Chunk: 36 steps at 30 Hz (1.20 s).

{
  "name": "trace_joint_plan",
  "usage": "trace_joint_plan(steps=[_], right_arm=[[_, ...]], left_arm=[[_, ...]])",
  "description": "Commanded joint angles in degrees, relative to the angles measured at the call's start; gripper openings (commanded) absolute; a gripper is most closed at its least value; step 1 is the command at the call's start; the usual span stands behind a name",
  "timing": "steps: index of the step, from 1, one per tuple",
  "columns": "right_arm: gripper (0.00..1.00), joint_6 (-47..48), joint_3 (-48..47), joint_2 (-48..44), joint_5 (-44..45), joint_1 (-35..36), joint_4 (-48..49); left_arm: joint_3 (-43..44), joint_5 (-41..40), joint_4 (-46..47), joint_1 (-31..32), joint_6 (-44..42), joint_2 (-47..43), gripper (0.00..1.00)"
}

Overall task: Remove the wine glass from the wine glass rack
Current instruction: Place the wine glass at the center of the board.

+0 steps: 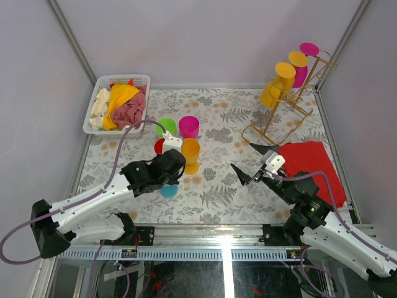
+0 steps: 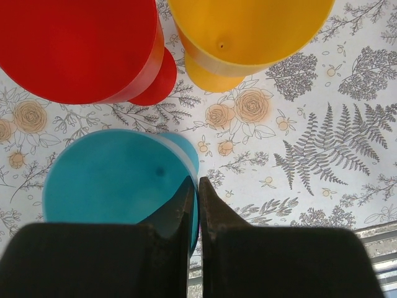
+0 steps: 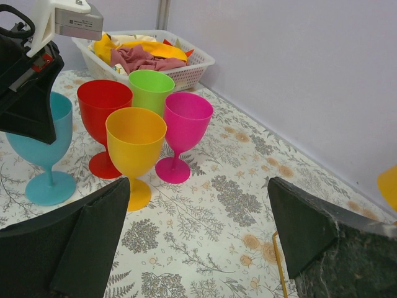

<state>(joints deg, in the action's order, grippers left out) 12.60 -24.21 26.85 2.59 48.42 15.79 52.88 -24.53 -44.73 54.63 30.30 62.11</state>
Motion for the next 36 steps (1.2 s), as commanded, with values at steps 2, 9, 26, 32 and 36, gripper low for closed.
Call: trace_joint_plan(steps=[2,9,26,32,36], right_arm=[[0.99,-0.86,-2.58,0.59,1.61,-0.19,3.37],[0.99,-0.82,-2.51,0.39,2.2,-0.2,2.73],[0.99,-0.61,-2.6,-0.37,2.68,-0.17,1.67],[0.99,-0.6,-2.56,-0.25,2.77,-0.22,1.39],[0.99,-0.59,-2.69,-0.22,2.69,-0.18,1.26]], left_arm=[[-0.94,-0.73,2.32,-0.45,0.98,-0.32,0.0],[-0.34,-3.51,2.79,-0.7,1.71,0.01,0.03],[0.46,-3.49,3.55,-1.55,1.28,-0.34,0.15],[1.06,-3.21,3.51,-1.51,0.91,-0.41,0.19],[1.5,-2.69,3.38,-1.54,0.72,-0.7,0.2]])
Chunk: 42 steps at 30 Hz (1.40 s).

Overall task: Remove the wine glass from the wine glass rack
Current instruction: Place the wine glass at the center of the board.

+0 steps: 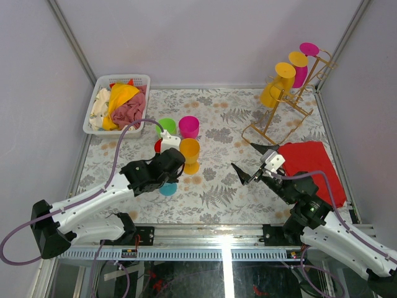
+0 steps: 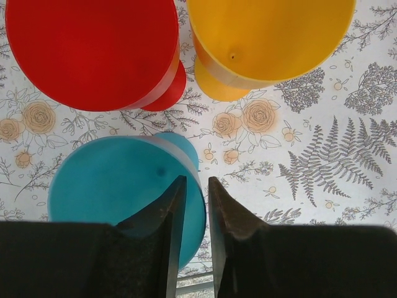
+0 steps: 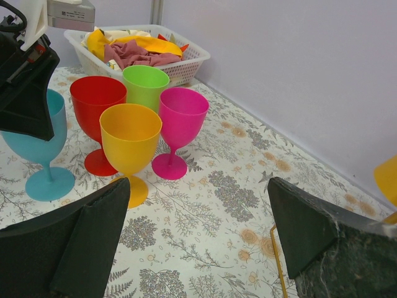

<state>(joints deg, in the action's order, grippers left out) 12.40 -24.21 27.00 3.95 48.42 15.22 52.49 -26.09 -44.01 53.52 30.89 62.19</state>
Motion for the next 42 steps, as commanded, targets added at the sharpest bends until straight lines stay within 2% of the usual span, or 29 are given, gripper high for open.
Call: trace_joint_plan(steps=[1,13,17,22,25,28,30,31,33,35,39,42], right_arm=[[0.99,-0.42,-2.69,-0.37,1.28,-0.17,1.83],[0.99,-0.82,-2.85,-0.97,0.35,-0.22,1.83],[0.99,-4.06,-5.32,-0.87,-0.69,-0.18,0.22],[0.99,-13.72,-16.22,1.27,-6.62,-0.23,-3.83],[0.99,-18.77,-21.92,4.23,-6.45,-0.17,-5.25],[0.99,-21.95,-32.03,9.39,1.85,-0.18,-12.32],[0.99,-17.42,-40.55,14.65,9.18,-0.19,-20.14],[0.99,-15.9,-45.63,18.04,15.65,-0.17,-25.03],[0.99,-14.98,-56.01,25.87,28.49,-0.17,-34.39],[0.99,-12.15,-64.14,32.52,32.54,-0.17,-40.92],[0.99,-7.92,-73.46,41.52,32.78,-2.86,-45.0],[0.99,-11.76,-77.19,45.27,19.9,-11.97,-47.52]], left_arm=[[1.98,-1.04,2.6,-0.42,0.2,-0.92,0.21],[4.91,-1.16,0.74,-0.43,0.31,-1.64,0.24],[6.08,-1.74,-0.13,-0.47,0.7,-2.51,0.24],[7.5,-3.1,-1.25,-0.43,2.37,-4.45,0.38],[8.54,-3.45,-1.1,-0.51,2.59,-5.52,0.47],[9.99,-3.43,-1.25,-0.47,2.18,-6.54,0.64],[10.84,-3.48,-1.23,-0.5,2.14,-7.52,0.72],[11.14,-3.46,-0.87,-0.44,2.22,-8.23,0.76],[11.39,-3.22,-0.13,-0.47,2.47,-9.46,0.82],[11.47,-2.66,0.66,-0.51,2.59,-10.77,0.86],[11.27,-1.63,1.46,-0.51,2.51,-12.68,0.92],[10.09,-1.61,2.46,-0.52,1.74,-13.8,0.98]])
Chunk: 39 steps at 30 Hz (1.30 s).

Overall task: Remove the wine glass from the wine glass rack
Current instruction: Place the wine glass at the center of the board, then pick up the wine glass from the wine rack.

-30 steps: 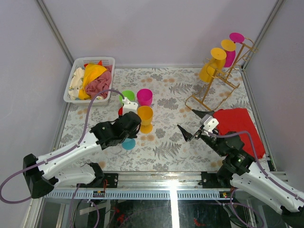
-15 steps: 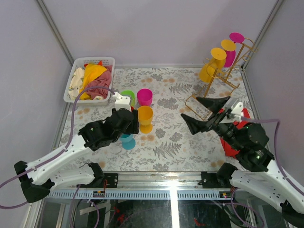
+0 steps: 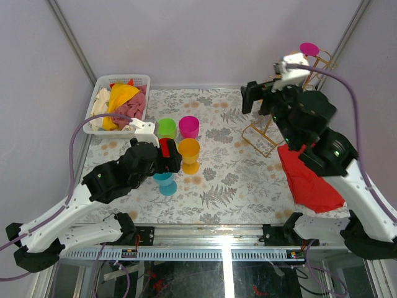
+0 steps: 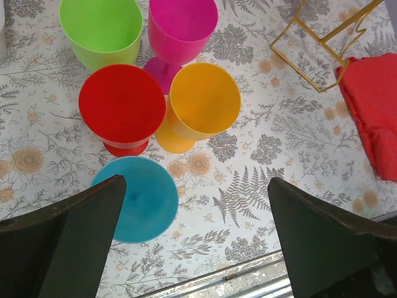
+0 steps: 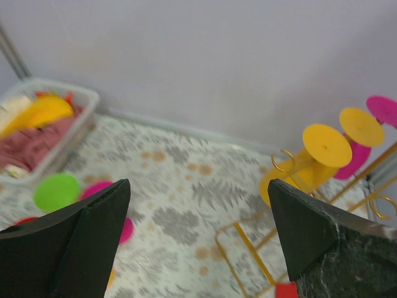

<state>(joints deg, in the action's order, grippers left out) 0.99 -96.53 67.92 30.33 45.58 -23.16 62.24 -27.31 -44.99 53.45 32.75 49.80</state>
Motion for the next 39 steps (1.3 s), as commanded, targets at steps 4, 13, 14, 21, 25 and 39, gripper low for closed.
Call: trace_joint_plan(steps=[4,13,14,21,25,39], right_arm=[[0.99,-6.87,-9.22,9.36,-21.42,-20.15,-11.01],[0.99,-20.82,-12.29,14.51,-40.85,-41.26,-9.35],[0.99,-22.36,-11.62,14.52,-41.74,-43.11,-8.44],[0.9,-29.59,-3.54,11.11,-32.81,-45.33,1.53],[0.85,-31.45,-2.01,12.42,-33.47,-46.34,2.81],[0.71,-37.67,-5.62,20.4,-44.82,-52.44,-0.3]], left_arm=[[-0.53,-0.12,3.87,-0.38,0.04,-2.01,1.0],[-1.34,-0.55,3.54,-0.43,0.61,-3.78,1.0],[-1.47,-0.44,3.63,-0.37,0.76,-4.01,1.0],[-2.51,-0.21,4.41,-0.43,1.53,-5.09,1.0],[-2.22,-0.1,4.44,-0.45,1.52,-5.25,1.0],[-2.46,0.58,4.08,-0.45,1.5,-6.38,1.0]])
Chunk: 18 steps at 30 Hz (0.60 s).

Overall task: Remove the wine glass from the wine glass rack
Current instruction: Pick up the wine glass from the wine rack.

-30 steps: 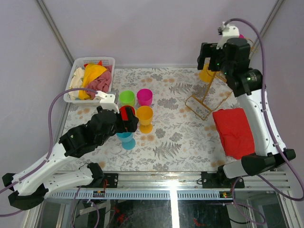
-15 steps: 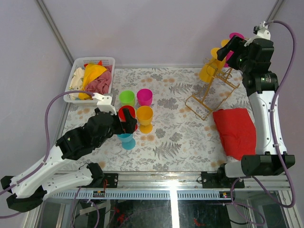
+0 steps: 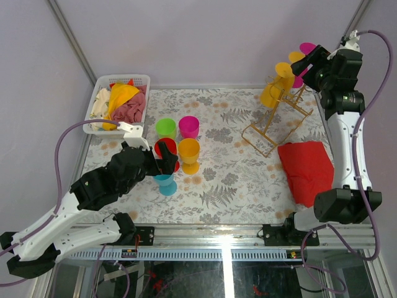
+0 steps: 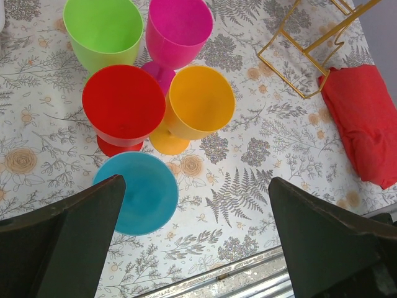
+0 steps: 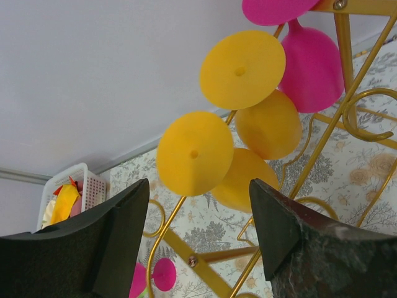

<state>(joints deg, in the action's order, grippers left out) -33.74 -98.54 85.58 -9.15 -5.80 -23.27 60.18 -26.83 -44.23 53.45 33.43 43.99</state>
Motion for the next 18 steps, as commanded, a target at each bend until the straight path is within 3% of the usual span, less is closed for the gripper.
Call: trace_joint_plan(steps=[1,18], right_arm=[[0.7,-3.3,-3.74,3.23,-5.88,-1.32,-0.02],[0.59,-3.88,-2.92,5.02,-6.09,-1.93,3.27]], left_arm=[[-0.46,0.25,3.27,-0.43,0.91,-0.63,1.0],[-0.68,1.35,3.55,-0.45,1.18,-0.53,1.0]])
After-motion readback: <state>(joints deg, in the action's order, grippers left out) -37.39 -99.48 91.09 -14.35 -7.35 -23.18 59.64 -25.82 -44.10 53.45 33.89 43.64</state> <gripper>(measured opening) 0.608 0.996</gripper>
